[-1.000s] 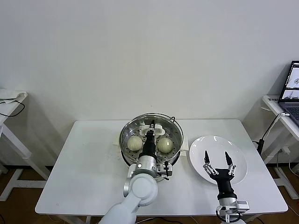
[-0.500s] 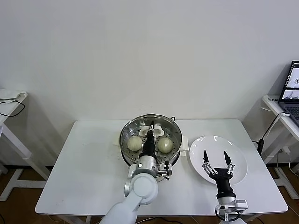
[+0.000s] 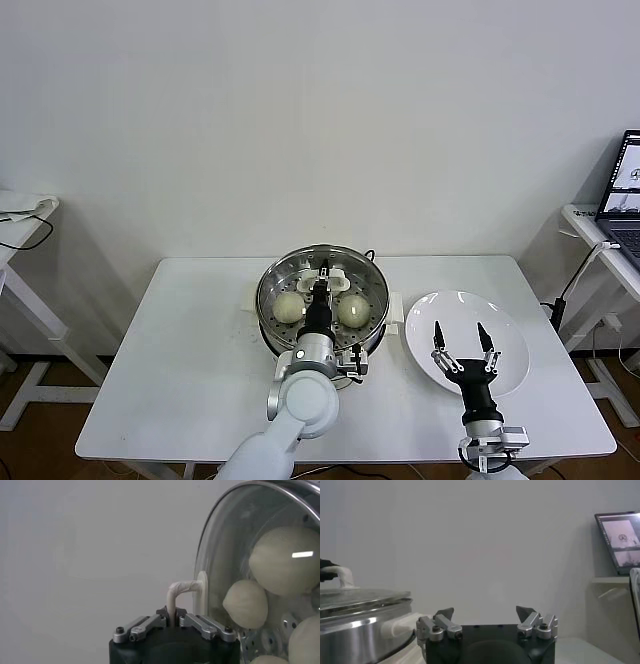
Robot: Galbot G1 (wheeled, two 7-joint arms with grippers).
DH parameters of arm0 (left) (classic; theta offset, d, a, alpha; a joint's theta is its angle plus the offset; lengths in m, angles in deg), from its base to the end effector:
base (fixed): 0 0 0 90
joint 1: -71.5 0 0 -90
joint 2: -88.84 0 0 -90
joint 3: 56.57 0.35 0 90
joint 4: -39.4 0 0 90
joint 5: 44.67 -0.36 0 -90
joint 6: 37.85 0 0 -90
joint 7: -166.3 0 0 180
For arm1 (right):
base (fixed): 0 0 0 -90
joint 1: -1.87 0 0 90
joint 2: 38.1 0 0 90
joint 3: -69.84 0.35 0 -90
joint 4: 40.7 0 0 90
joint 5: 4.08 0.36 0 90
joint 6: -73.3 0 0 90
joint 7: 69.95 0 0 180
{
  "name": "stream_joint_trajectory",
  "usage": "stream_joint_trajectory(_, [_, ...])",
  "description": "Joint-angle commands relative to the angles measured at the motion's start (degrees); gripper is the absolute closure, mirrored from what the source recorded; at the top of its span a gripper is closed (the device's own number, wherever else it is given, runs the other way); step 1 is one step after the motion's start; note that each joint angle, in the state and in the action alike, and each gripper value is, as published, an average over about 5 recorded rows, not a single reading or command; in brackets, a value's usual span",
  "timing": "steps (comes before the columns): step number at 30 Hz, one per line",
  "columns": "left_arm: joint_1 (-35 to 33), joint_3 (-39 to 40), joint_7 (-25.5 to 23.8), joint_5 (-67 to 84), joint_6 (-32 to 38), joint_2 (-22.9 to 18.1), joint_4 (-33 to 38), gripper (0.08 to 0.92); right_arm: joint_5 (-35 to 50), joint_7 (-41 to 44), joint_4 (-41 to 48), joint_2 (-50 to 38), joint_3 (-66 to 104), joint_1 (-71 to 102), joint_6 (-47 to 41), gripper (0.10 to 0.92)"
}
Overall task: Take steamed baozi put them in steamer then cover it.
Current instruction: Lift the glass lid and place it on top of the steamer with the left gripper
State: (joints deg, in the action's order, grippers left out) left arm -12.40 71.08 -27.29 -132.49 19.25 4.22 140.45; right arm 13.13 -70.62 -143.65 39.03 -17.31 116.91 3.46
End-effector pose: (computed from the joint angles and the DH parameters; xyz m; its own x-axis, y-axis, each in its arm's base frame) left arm 0.3100 -0.1885 -0.2686 -0.9951 0.0992 -0.0023 0.0009 0.0321 0.9995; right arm 0.2080 -0.0770 -0.3827 -0.9890 0.0334 -0.1440 0.0233 0.9972 0.0711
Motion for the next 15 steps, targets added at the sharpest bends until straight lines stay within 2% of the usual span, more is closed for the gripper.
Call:
stream_joint_trajectory(1, [-0.3,-0.2,0.0,-0.5,0.4,-0.2,-0.6,0.811,-0.1,0.0,0.0,0.0,-0.1,0.0,0.0,0.203])
stream_joint_trajectory(15, [-1.2,-1.2,0.7,-1.0,1.7,-0.2,-1.1,0.811,-0.2,0.1,0.1,-0.2,0.0,0.1,0.2,0.203])
